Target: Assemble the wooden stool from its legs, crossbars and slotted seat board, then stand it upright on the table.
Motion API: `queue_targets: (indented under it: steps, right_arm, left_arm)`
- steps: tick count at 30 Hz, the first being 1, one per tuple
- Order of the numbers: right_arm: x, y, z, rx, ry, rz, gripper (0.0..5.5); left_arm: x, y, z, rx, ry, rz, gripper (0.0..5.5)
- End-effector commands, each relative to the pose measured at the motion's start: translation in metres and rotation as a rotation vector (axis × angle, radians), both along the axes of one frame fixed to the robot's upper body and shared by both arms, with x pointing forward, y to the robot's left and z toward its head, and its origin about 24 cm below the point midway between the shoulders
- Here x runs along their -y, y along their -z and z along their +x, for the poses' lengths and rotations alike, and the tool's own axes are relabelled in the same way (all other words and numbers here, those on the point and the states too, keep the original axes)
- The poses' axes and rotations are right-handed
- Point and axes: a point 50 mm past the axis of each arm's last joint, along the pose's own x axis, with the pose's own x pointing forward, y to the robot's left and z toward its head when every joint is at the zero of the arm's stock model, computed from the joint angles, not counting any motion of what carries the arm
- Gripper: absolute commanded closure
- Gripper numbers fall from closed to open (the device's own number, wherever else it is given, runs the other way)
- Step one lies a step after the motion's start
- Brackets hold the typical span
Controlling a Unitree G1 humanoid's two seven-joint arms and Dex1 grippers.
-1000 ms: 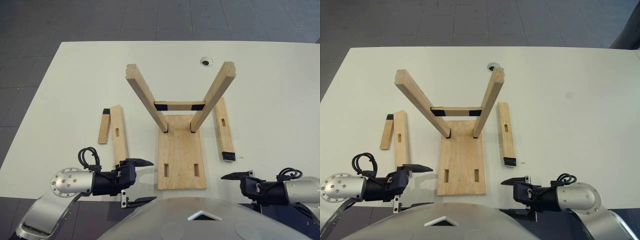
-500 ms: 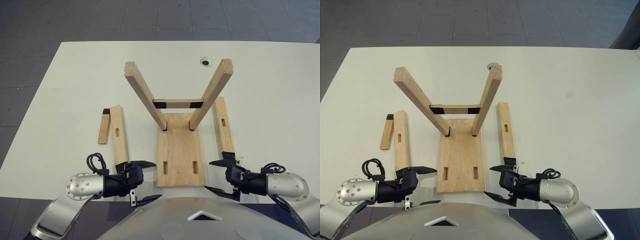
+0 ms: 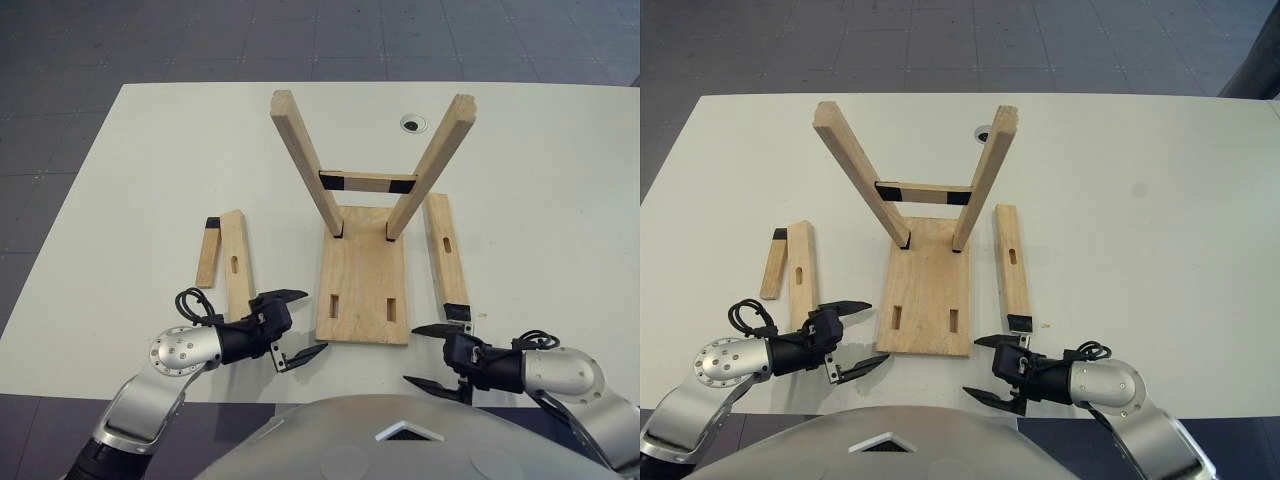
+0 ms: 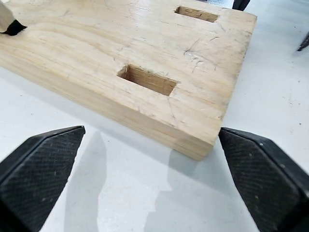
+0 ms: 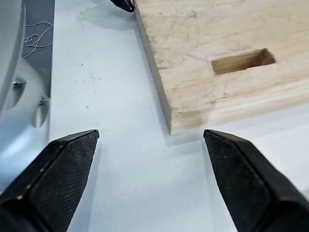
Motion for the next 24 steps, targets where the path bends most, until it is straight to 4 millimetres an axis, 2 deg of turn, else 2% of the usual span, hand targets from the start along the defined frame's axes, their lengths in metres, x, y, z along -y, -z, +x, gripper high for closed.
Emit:
queue_targets:
  steps: [1, 5, 13, 16, 19, 21, 24]
  right_arm:
    - [-0.002, 0.003, 0.023, 0.081, 0.125, 0.007, 1.49]
    - [-0.007, 0.004, 0.035, 0.123, 0.192, 0.023, 1.49]
    - [-0.008, 0.001, 0.032, 0.122, 0.181, 0.041, 1.49]
    - [-0.004, -0.008, 0.031, 0.134, 0.153, 0.042, 1.49]
    - [0.001, -0.020, 0.033, 0.148, 0.149, 0.063, 1.49]
    - [0.003, -0.028, 0.037, 0.166, 0.164, 0.083, 1.49]
    - [0.003, -0.035, 0.037, 0.181, 0.195, 0.118, 1.49]
  left_arm:
    - [0.000, 0.001, 0.000, -0.002, 0.007, 0.013, 0.42]
    - [0.000, 0.000, 0.001, -0.003, 0.005, 0.004, 0.42]
    - [-0.005, -0.006, 0.012, 0.043, -0.032, -0.003, 0.42]
    - [-0.026, -0.030, 0.026, 0.095, -0.087, -0.065, 0.42]
    - [-0.049, -0.058, 0.026, 0.113, -0.083, -0.159, 0.42]
    - [-0.065, -0.071, 0.033, 0.165, -0.162, -0.214, 0.42]
    - [-0.085, -0.074, 0.042, 0.244, -0.366, -0.194, 0.42]
